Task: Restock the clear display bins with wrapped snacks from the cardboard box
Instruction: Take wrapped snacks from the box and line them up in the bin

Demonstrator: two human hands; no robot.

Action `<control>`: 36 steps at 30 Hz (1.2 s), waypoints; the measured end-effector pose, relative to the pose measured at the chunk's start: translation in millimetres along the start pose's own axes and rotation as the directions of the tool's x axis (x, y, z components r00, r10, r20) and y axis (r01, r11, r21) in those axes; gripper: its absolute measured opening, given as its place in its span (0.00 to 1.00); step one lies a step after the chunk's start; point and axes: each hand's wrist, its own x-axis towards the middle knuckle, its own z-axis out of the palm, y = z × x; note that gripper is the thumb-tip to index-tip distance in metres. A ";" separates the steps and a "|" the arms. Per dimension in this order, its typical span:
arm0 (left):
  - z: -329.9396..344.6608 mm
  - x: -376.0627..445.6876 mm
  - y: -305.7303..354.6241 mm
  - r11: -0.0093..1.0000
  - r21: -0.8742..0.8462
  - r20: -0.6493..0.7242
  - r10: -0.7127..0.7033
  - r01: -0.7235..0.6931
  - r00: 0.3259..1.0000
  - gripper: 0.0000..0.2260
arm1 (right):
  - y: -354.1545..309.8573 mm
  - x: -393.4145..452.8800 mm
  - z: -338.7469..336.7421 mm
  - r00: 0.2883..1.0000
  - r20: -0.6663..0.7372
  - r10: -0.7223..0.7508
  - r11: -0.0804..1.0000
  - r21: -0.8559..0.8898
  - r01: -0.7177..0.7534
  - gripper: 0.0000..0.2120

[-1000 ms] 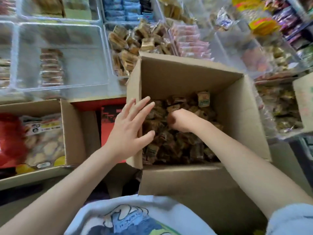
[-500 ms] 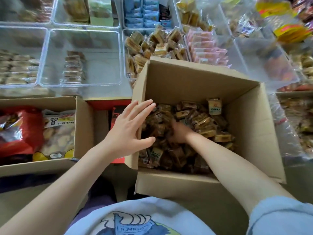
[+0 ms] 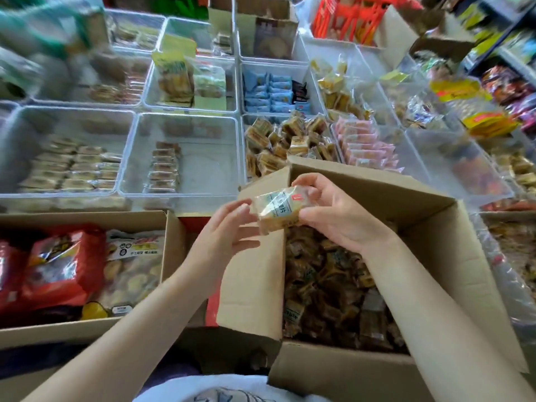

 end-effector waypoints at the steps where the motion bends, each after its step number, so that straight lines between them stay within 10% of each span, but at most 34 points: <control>1: -9.0 3.4 9.2 0.998 -0.053 -0.001 -0.033 0.033 0.999 0.26 | -0.1 11.3 14.7 1.000 -0.009 -0.017 0.997 -0.069 0.017 0.25; 8: -127.9 19.1 55.0 0.991 0.111 -0.084 0.087 -0.078 0.993 0.14 | 8.6 111.3 106.3 0.998 -0.046 0.032 0.891 -0.452 -0.050 0.18; 14: -252.2 48.6 87.8 0.880 0.439 0.017 0.194 -0.181 0.981 0.16 | 19.6 217.1 177.8 0.996 -0.021 0.090 0.622 -0.780 -0.073 0.09; 19: -363.0 101.6 86.9 0.715 0.697 -0.198 0.269 -0.057 0.943 0.17 | 34.4 315.1 212.0 0.997 -0.071 -0.002 0.356 -0.932 -0.065 0.08; 28: -478.6 151.4 48.4 0.245 0.908 -0.400 0.272 0.339 0.875 0.18 | 45.2 487.2 256.3 0.981 -0.017 -0.195 0.080 -0.997 -0.001 0.10; 36: -478.0 157.4 38.1 0.173 0.921 -0.389 0.354 0.349 0.851 0.20 | 93.9 578.9 251.6 0.996 -0.032 0.086 -0.311 -0.950 -0.004 0.15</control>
